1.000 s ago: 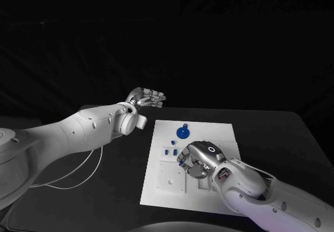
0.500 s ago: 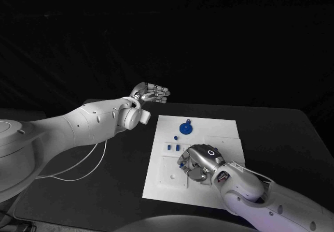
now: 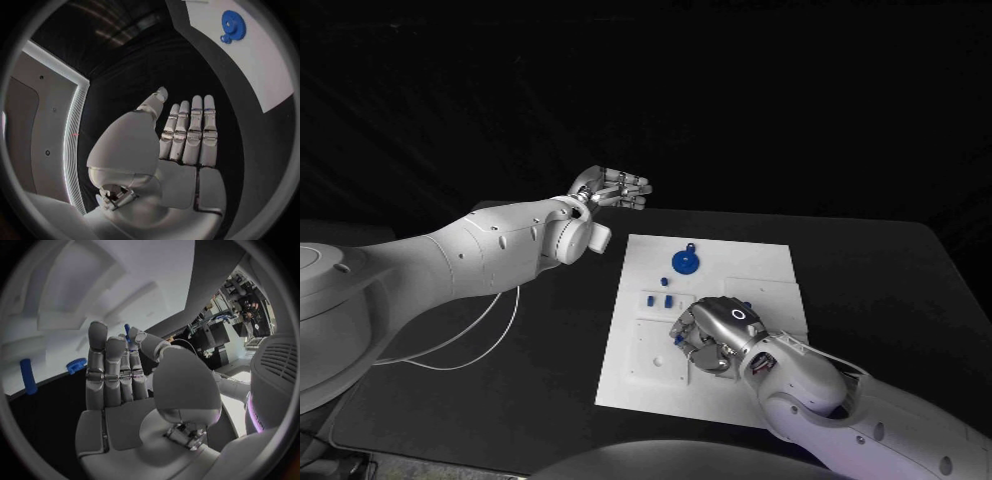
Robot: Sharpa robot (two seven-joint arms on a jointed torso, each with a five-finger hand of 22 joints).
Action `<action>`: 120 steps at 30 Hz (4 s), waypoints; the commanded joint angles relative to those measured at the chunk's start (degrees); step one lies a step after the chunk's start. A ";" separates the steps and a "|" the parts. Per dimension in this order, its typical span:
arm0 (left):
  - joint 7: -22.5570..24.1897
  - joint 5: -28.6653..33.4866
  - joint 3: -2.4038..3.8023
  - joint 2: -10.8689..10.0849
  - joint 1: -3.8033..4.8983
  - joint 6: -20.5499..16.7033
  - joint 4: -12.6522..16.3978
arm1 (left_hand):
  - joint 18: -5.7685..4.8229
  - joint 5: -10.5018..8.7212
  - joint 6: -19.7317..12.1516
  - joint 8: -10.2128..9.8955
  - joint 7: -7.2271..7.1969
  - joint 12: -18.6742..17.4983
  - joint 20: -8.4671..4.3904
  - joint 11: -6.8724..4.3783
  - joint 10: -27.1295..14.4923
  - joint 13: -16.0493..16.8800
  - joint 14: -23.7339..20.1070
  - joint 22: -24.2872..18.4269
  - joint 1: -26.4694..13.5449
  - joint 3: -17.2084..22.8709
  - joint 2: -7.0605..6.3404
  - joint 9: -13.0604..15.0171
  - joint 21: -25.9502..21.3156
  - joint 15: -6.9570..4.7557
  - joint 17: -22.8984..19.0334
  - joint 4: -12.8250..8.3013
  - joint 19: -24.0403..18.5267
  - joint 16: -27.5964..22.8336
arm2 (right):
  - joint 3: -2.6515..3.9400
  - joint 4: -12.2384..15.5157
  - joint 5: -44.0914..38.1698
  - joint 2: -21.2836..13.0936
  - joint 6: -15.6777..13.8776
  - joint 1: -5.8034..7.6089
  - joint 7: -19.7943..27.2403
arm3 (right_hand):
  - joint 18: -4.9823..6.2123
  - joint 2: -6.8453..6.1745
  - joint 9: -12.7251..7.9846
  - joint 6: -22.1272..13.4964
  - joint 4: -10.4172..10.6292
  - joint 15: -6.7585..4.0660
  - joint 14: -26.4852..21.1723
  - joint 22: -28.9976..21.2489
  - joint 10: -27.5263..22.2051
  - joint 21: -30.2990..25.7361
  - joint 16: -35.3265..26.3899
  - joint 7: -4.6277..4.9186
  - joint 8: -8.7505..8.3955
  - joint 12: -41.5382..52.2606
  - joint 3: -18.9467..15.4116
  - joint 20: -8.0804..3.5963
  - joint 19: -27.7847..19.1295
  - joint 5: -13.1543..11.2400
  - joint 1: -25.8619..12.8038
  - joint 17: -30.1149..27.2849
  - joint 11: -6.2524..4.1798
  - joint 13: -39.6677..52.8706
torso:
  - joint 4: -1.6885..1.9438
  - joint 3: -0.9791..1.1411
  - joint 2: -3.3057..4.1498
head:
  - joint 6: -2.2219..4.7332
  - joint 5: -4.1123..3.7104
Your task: Assemble the parts on the task board
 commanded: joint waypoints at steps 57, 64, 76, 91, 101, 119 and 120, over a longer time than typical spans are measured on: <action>0.32 0.34 0.06 -0.07 -0.15 1.86 0.14 | 0.83 0.00 -0.44 0.04 0.17 -0.12 0.18 0.30 -0.41 0.01 -0.51 -0.96 0.00 -0.60 0.94 -0.07 0.48 0.04 -0.06 -0.32 0.37 -0.25 | -0.34 -0.40 -1.43 0.03 1.86 -0.15 -1.62 | 1.17 0.61 0.07 0.60 -0.58 -0.09 0.54 -0.38 0.67 0.73 -0.52 -0.13 0.20 0.24 -0.15 -0.44 2.34 0.17 -0.20 0.59 -0.08 0.31 | 0.01 0.04 0.02 | -0.21 -0.59; 0.31 0.34 0.06 -0.10 -0.16 1.90 0.09 | 0.84 -0.10 -0.51 0.04 0.19 -0.11 0.22 0.33 -0.48 0.01 -0.59 -1.27 -0.12 -0.78 1.02 -0.07 0.59 0.09 -0.06 -0.31 0.35 -0.25 | -0.34 -0.25 -2.13 -0.10 1.77 -0.19 -2.46 | 1.17 0.63 0.09 0.61 -0.61 -0.10 0.55 -0.38 0.70 0.78 -0.54 -0.13 0.20 0.25 -0.15 -0.45 2.34 0.17 -0.22 0.65 -0.09 0.32 | 0.02 0.02 0.04 | -0.12 -0.69; 0.17 0.34 0.05 0.12 -0.16 2.08 -0.03 | 0.85 -0.13 -0.69 0.04 0.24 -0.11 0.26 0.36 -0.57 0.02 -0.67 -1.52 -0.17 -1.01 1.03 -0.07 0.65 0.12 -0.06 -0.24 0.35 -0.25 | -0.35 -0.91 -3.38 1.08 5.69 -0.19 -4.15 | 1.12 0.68 0.07 0.45 -0.59 -0.04 0.35 -0.40 0.52 0.76 -0.65 -0.07 0.18 0.21 -0.11 -0.40 2.18 0.17 -0.34 0.77 -0.03 0.30 | 0.09 -0.06 0.02 | -0.09 -0.99; -0.23 0.34 0.05 0.27 -0.16 2.58 -0.11 | 0.87 -0.21 -0.76 0.02 0.26 -0.12 0.31 0.39 -0.66 0.02 -0.76 -1.73 -0.22 -1.20 1.09 -0.08 0.68 0.17 -0.05 -0.17 0.35 -0.26 | -0.78 -1.68 -2.84 2.26 6.55 -0.18 -3.97 | 1.09 0.91 -0.21 -0.32 -0.66 0.11 0.11 -0.43 -0.35 0.47 -0.73 0.21 0.06 0.03 -0.37 -0.29 2.06 0.17 -0.65 0.85 0.23 0.20 | 0.01 -0.06 0.03 | 0.02 -1.15; -0.48 0.34 0.05 0.20 -0.16 2.93 -0.13 | 0.89 -0.46 -0.75 0.04 0.25 -0.10 0.35 0.41 -0.69 0.02 -0.84 -1.90 -0.17 -1.37 1.14 -0.07 0.68 0.19 -0.04 -0.12 0.34 -0.24 | -0.92 -1.75 -1.13 1.96 3.30 -0.19 -3.29 | 2.71 -2.92 -3.65 -8.70 -2.54 2.35 -1.71 -0.08 -12.34 -0.40 -1.06 0.88 0.08 0.16 -1.09 1.53 0.25 0.62 -0.75 0.27 3.79 -0.08 | -0.03 0.05 0.08 | 0.09 -1.03; -0.29 0.34 0.05 -0.04 -0.21 2.80 -0.41 | 0.93 -0.52 -0.74 0.05 0.25 -0.10 0.35 0.40 -0.67 0.02 -0.83 -2.05 -0.08 -1.55 1.23 -0.06 0.72 0.18 -0.03 -0.12 0.40 -0.23 | 0.50 3.09 1.46 -2.03 -2.03 -0.17 -2.99 | 5.02 -4.40 -3.72 -13.67 -2.06 4.16 -5.67 1.08 -21.89 -4.54 3.58 -0.53 0.10 6.50 -14.93 3.94 -0.02 3.33 2.62 -5.84 5.43 -0.12 | -0.03 0.02 -0.01 | 0.45 -1.32; -0.28 0.34 0.05 -0.04 -0.21 2.79 -0.42 | 0.93 -0.52 -0.74 0.05 0.25 -0.10 0.35 0.40 -0.67 0.02 -0.83 -2.05 -0.08 -1.55 1.23 -0.06 0.72 0.18 -0.03 -0.12 0.40 -0.23 | 0.76 3.33 1.56 -2.24 -2.15 -0.16 -2.97 | 5.02 -4.24 -3.70 -13.42 -2.11 4.11 -5.57 1.16 -21.52 -4.53 3.68 -0.46 0.13 6.59 -14.63 3.90 0.09 3.31 2.62 -5.91 5.36 -0.11 | -0.03 0.02 -0.01 | 0.45 -1.32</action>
